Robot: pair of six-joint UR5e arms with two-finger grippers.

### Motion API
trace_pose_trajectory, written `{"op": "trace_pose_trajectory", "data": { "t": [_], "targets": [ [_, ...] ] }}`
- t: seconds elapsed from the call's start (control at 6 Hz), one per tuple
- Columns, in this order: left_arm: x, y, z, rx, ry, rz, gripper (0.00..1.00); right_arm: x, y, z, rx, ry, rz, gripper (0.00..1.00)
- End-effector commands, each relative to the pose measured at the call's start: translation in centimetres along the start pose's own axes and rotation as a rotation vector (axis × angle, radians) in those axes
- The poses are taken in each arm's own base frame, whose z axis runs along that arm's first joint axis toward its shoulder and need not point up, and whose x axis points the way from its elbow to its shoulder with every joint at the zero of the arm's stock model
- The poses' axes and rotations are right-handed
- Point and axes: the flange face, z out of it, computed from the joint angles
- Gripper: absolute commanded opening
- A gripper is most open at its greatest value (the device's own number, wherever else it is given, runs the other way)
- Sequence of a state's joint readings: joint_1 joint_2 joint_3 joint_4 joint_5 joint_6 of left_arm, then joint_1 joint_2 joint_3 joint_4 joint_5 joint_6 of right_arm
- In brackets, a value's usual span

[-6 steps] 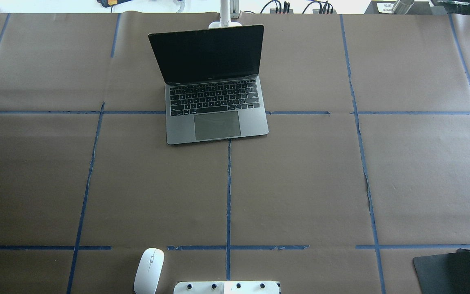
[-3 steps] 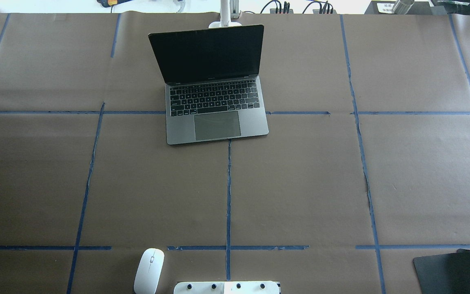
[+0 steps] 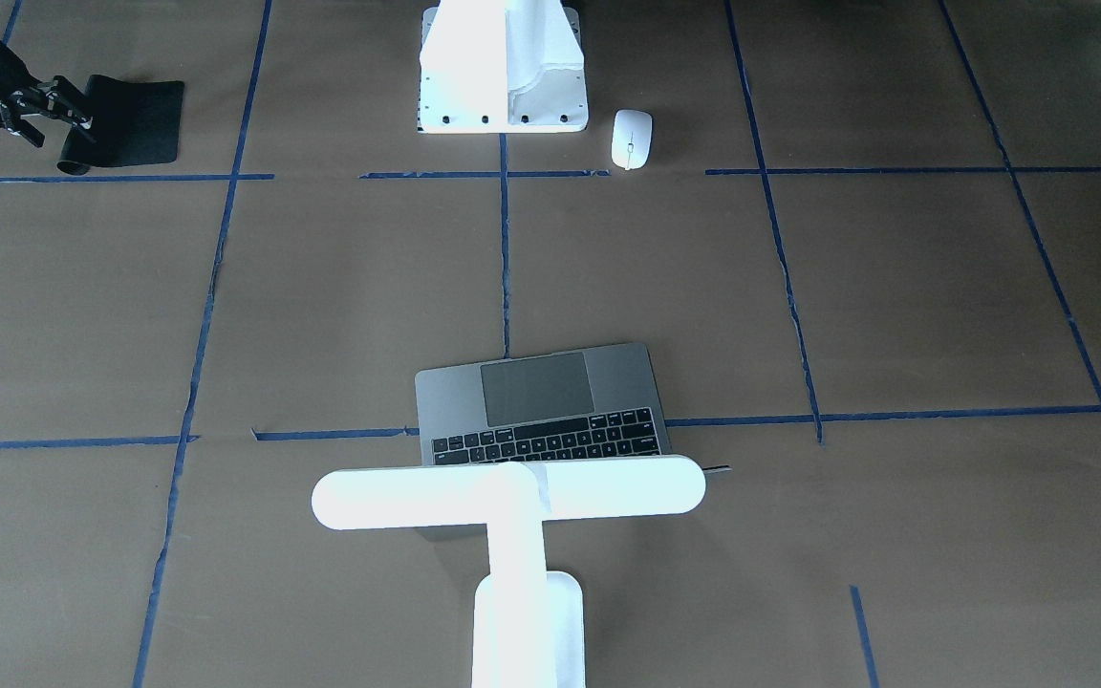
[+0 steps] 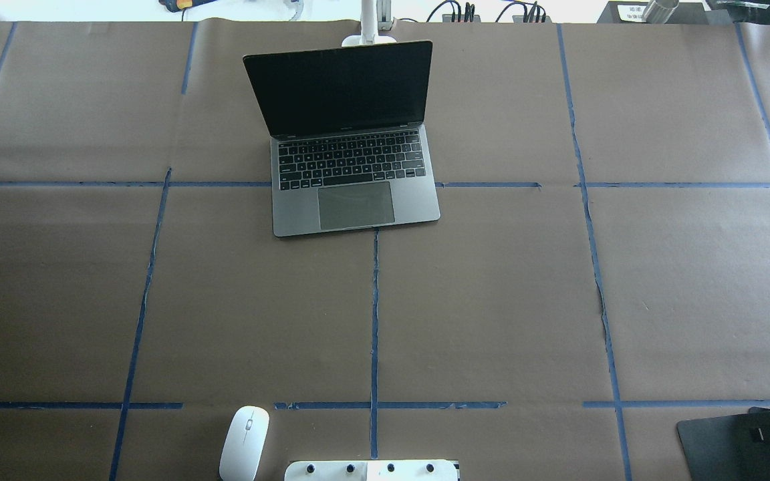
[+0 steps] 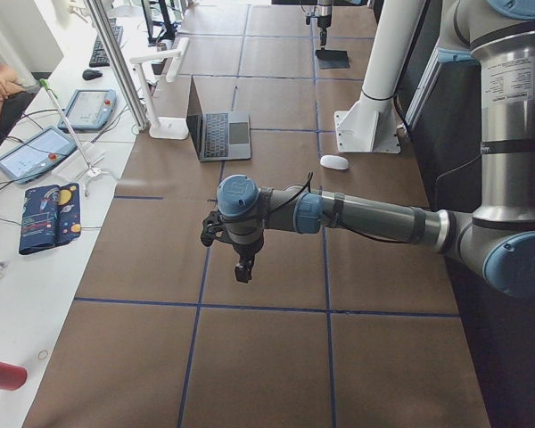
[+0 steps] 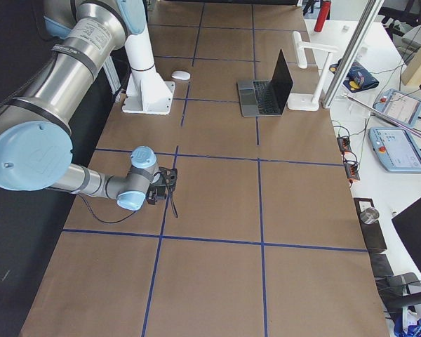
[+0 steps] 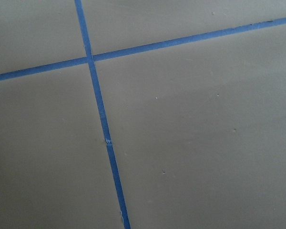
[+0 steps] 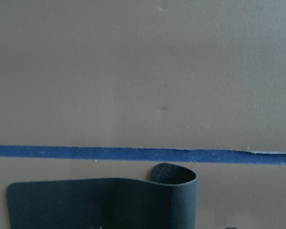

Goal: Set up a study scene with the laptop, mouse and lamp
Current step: 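Reach the right gripper to the black mouse pad and grasp it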

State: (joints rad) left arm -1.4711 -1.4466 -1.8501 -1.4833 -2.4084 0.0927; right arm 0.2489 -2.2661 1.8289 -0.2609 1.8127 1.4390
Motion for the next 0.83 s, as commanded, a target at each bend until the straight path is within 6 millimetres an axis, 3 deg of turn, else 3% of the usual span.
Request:
{"op": "trace_pose_trajectory", "data": {
  "t": [0.0,0.17,0.33,0.67],
  "targets": [
    [0.23,0.03,-0.2,0.004,0.0,0.007,1.0,-0.37,0.66,0.23,-0.018,-0.037,0.023,0.35],
    [0.45,0.44,-0.37,0.006,-0.001,0.008,1.0,-0.28,0.69,0.18,-0.02,-0.039,0.025,0.09],
    [0.65,0.8,-0.52,0.008,-0.001,0.01,1.0,-0.44,0.71,0.1,-0.021,-0.043,0.024,0.0],
    [0.66,0.8,-0.52,0.008,-0.001,0.008,1.0,-0.91,0.63,-0.31,-0.016,-0.062,0.023,0.0]
  ]
}}
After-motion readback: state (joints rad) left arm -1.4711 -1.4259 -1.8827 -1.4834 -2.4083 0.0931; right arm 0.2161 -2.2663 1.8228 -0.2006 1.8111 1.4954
